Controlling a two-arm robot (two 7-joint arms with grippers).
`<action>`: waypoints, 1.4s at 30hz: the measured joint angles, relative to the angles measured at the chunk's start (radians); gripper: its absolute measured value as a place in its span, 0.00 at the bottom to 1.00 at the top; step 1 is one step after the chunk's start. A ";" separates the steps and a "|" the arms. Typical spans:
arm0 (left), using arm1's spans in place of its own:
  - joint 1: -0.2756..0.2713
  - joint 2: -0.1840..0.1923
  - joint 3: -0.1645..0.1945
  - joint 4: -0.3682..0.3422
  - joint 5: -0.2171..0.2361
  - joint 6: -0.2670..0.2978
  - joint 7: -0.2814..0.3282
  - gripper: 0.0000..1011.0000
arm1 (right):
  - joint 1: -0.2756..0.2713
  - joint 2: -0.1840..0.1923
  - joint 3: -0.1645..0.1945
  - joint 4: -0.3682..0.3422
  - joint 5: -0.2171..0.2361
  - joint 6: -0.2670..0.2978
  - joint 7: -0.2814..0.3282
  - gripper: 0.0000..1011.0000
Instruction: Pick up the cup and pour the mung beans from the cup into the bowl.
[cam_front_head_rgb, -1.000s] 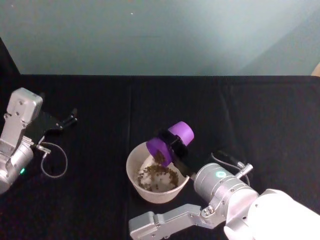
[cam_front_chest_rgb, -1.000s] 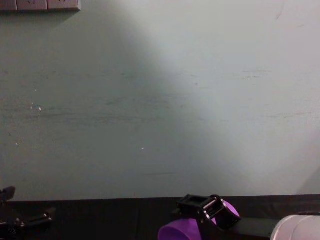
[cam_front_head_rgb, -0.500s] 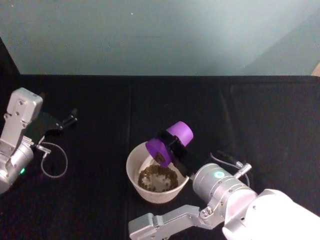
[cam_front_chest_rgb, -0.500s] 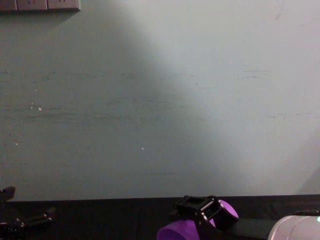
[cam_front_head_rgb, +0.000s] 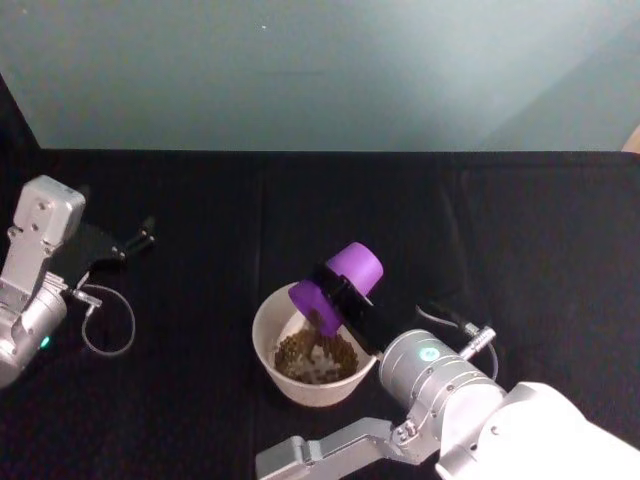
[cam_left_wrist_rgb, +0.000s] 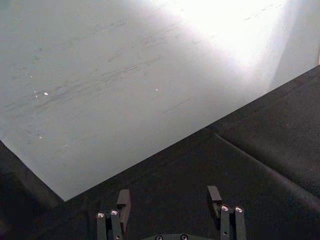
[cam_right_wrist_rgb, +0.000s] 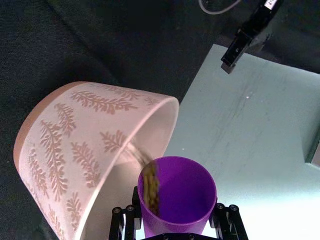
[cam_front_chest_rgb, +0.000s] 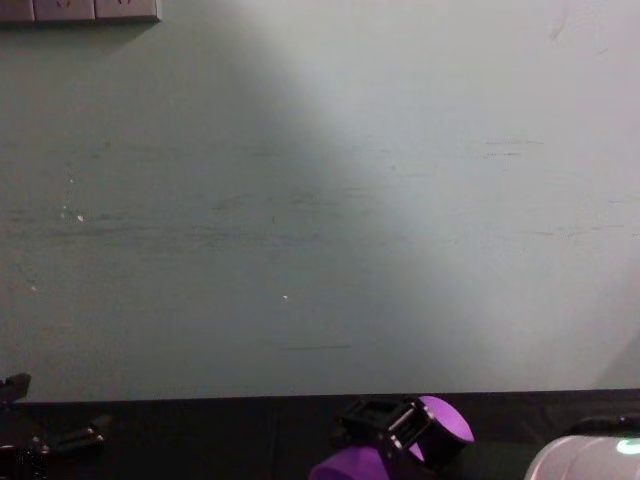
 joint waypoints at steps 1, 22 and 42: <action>0.000 0.000 0.000 0.000 0.000 0.000 0.000 0.99 | 0.002 0.000 -0.006 0.001 -0.010 0.000 0.004 0.73; 0.000 0.000 0.000 0.000 0.000 0.000 0.000 0.99 | 0.033 0.004 -0.082 0.009 -0.207 0.007 0.052 0.73; 0.000 0.000 0.000 0.000 0.000 0.000 0.000 0.99 | 0.055 0.006 -0.138 0.029 -0.370 0.007 0.071 0.73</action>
